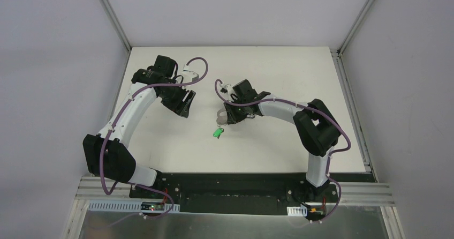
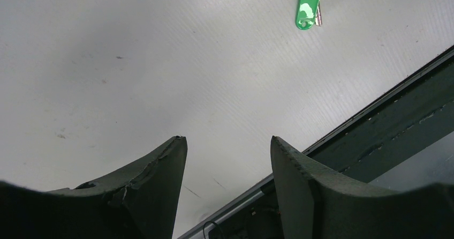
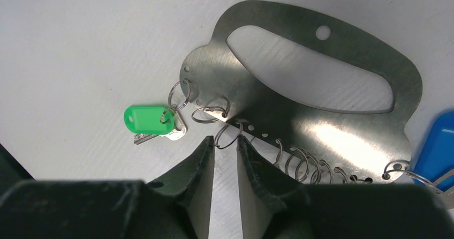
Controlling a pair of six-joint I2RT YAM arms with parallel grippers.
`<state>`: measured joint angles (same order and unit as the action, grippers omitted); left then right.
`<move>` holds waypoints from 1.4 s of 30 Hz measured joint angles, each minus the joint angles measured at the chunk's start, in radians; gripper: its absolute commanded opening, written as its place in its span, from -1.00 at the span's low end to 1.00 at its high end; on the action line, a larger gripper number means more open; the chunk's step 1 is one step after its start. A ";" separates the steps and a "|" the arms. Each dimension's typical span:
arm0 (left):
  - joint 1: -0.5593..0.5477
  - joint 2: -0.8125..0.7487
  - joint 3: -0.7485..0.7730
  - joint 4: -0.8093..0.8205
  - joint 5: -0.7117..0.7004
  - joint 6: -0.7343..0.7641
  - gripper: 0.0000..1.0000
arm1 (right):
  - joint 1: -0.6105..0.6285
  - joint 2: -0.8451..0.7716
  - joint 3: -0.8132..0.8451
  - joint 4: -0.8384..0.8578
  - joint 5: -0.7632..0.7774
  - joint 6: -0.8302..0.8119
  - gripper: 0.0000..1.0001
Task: Put the keys on the keyring
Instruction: Pick up the keyring from the center of the board.
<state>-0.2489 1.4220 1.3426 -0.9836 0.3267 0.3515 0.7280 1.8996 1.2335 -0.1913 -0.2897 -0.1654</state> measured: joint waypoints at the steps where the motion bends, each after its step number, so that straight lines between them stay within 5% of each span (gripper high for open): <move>1: 0.000 0.000 0.000 0.000 0.000 0.000 0.20 | 0.000 0.001 0.000 0.000 -0.003 0.001 -0.54; 11: 0.000 0.000 0.000 0.000 0.000 0.000 0.20 | 0.000 0.016 0.001 -0.001 -0.006 0.006 -0.66; 21: 0.000 0.000 0.000 -0.001 0.000 0.000 0.20 | -0.011 0.016 0.003 -0.004 -0.007 0.008 -1.00; 29: 0.002 -0.030 -0.017 0.036 0.013 0.010 0.21 | -0.034 -0.003 0.002 -0.016 -0.036 -0.041 -1.00; 42: 0.002 -0.074 -0.003 0.207 0.375 0.045 0.01 | -0.094 -0.301 -0.006 -0.190 -0.235 -0.401 -1.00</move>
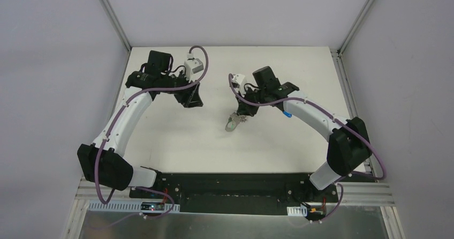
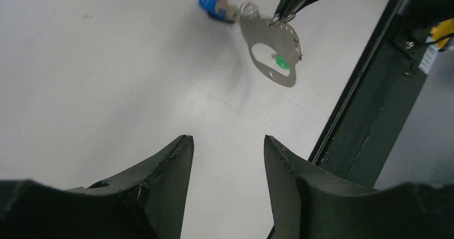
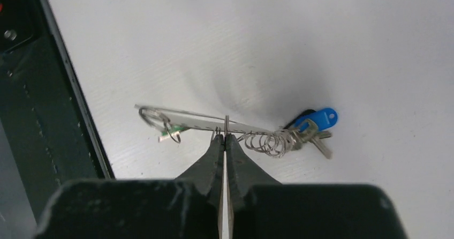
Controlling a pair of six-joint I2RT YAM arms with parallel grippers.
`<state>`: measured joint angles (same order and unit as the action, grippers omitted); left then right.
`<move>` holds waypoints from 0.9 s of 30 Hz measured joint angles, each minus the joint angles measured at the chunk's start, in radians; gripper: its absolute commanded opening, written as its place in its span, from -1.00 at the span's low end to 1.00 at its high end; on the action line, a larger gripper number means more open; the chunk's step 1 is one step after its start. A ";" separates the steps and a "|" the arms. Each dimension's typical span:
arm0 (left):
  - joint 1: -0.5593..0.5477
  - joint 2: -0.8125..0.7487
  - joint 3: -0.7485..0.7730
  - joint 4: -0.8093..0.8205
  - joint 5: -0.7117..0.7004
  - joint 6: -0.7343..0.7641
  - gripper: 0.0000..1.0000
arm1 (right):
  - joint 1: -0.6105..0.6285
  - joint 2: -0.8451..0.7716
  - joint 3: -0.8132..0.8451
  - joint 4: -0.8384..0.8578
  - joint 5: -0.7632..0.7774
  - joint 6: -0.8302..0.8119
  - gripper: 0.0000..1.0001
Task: Put the keys on the keyring
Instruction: Pick up the keyring from the center of the board, then adjust the keyring.
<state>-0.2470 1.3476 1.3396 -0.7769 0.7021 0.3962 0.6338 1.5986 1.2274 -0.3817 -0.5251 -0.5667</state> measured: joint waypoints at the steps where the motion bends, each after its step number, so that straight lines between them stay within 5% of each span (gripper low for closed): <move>1: 0.000 0.004 0.005 0.021 0.031 -0.004 -0.01 | -0.002 -0.006 0.014 -0.028 -0.015 -0.026 -1.00; 11: -0.100 0.041 0.018 0.253 0.304 -0.023 -0.14 | -0.001 -0.074 0.160 -0.299 -0.172 -0.189 -1.00; 27: -0.270 0.070 -0.157 0.547 0.337 -0.180 -0.29 | -0.006 -0.120 0.137 -0.315 -0.290 -0.165 -1.00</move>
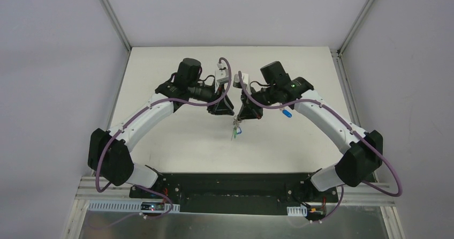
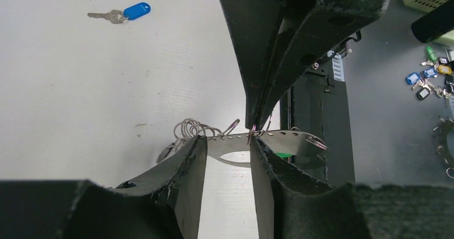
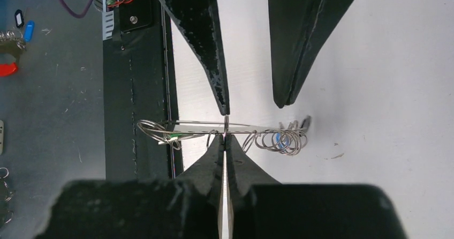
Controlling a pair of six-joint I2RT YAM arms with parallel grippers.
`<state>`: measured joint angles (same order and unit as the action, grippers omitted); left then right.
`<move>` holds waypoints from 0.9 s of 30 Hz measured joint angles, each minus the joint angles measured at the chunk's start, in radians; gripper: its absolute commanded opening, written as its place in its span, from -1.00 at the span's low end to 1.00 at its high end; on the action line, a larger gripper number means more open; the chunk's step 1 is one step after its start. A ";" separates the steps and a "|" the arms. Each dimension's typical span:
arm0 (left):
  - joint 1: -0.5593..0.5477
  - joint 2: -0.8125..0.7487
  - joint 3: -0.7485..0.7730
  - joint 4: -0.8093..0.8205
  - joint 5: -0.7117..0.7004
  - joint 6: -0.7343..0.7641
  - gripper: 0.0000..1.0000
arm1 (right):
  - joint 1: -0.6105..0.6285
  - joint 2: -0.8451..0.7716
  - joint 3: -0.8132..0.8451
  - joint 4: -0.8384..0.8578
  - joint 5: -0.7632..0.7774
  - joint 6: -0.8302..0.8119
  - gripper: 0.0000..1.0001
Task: Put the keys on the keyring
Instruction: Adjust the keyring.
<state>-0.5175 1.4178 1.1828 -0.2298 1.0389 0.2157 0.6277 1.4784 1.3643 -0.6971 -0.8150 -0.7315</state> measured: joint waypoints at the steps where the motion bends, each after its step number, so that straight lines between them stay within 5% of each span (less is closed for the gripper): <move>1: -0.001 0.000 -0.003 0.010 -0.001 -0.006 -0.30 | -0.002 -0.002 -0.002 0.003 -0.003 0.003 -1.00; 27: -0.042 0.023 -0.037 0.068 0.025 -0.030 -0.50 | -0.055 -0.025 -0.053 0.082 -0.076 0.081 -1.00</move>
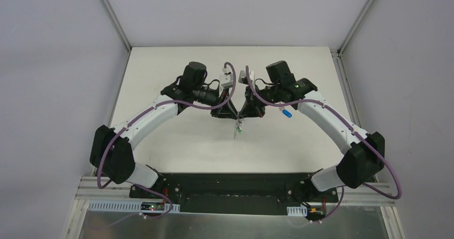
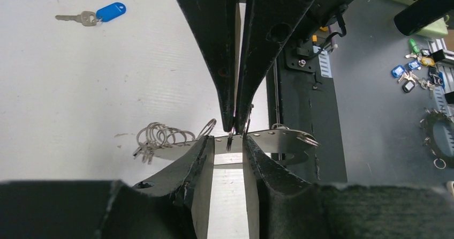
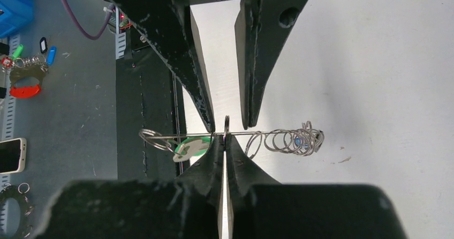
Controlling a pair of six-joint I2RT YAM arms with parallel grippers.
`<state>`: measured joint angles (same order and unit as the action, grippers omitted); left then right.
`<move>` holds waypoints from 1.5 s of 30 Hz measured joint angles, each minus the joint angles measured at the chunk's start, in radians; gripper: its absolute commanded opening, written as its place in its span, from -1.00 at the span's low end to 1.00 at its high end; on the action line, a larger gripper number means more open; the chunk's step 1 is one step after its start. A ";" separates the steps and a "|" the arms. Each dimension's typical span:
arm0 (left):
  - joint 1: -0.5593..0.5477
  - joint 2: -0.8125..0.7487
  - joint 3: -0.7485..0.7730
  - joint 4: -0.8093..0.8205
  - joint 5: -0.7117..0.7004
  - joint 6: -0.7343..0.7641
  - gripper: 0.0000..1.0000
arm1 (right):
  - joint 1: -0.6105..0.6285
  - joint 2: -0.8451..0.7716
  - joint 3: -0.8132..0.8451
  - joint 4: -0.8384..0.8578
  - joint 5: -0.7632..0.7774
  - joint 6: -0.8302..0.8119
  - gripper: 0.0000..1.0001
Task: Put the keys on the keyring
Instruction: Adjust the keyring.
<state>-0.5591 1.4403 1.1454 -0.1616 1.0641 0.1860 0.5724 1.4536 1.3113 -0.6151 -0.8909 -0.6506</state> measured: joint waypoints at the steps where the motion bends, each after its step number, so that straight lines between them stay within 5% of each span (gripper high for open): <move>1: -0.003 0.002 0.000 0.000 0.001 0.000 -0.54 | -0.001 0.000 0.000 0.001 -0.003 0.003 -1.00; 9: -0.016 0.045 0.005 0.000 0.013 -0.015 -0.86 | -0.010 0.000 -0.014 0.008 -0.009 0.015 -1.00; 32: -0.016 0.064 0.026 0.006 0.035 -0.105 -1.00 | -0.042 -0.018 -0.066 0.082 -0.055 0.101 -0.92; 40: -0.016 0.064 0.031 0.065 -0.032 -0.264 -1.00 | -0.085 -0.028 -0.067 0.138 -0.055 0.184 -0.22; 45: -0.016 0.063 0.072 0.014 -0.154 -0.319 -1.00 | -0.117 -0.031 -0.066 0.166 -0.002 0.227 0.03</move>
<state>-0.5747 1.5036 1.2175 -0.1478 0.9096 -0.1329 0.4557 1.4231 1.2453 -0.4488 -0.8928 -0.4236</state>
